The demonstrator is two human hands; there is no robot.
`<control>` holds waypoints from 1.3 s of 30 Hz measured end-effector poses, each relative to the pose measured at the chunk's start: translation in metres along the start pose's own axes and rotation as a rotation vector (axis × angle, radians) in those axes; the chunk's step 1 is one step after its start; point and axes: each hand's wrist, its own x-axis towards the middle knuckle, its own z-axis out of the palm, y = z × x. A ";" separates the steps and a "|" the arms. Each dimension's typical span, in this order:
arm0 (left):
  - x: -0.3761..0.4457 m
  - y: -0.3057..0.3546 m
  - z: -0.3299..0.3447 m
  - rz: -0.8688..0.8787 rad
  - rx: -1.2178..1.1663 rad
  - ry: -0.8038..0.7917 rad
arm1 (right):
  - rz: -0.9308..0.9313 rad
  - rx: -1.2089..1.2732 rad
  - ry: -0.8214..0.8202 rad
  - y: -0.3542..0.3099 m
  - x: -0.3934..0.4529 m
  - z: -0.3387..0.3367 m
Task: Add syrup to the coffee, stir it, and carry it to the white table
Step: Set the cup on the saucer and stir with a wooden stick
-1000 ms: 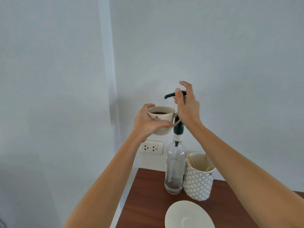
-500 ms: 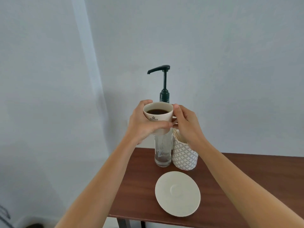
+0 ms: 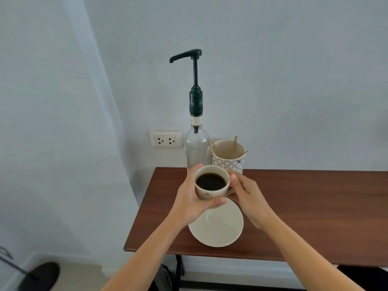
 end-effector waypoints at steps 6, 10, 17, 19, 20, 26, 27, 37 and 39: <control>-0.025 -0.023 0.015 -0.009 0.029 -0.037 | 0.075 0.005 -0.021 0.032 -0.020 0.002; -0.034 -0.030 0.023 0.007 0.050 -0.028 | 0.081 0.006 -0.015 0.041 -0.028 0.003; -0.042 -0.040 0.035 0.031 0.021 -0.036 | 0.072 -0.015 0.011 0.050 -0.038 0.000; -0.040 -0.037 0.035 0.044 0.020 -0.036 | 0.069 -0.032 0.020 0.046 -0.039 -0.001; -0.040 -0.039 0.035 0.041 0.028 -0.030 | 0.073 -0.045 0.013 0.045 -0.039 -0.001; -0.044 -0.044 0.035 -0.015 0.044 -0.003 | -0.084 -0.380 0.353 0.023 -0.002 -0.019; -0.044 -0.047 0.036 -0.035 0.044 0.002 | -0.137 -0.457 0.398 0.015 0.013 -0.023; -0.045 -0.051 0.035 -0.039 0.056 -0.014 | -0.165 -0.690 0.337 -0.033 0.073 -0.038; -0.045 -0.049 0.034 -0.039 0.059 -0.023 | -0.255 -0.544 0.415 -0.068 0.060 -0.043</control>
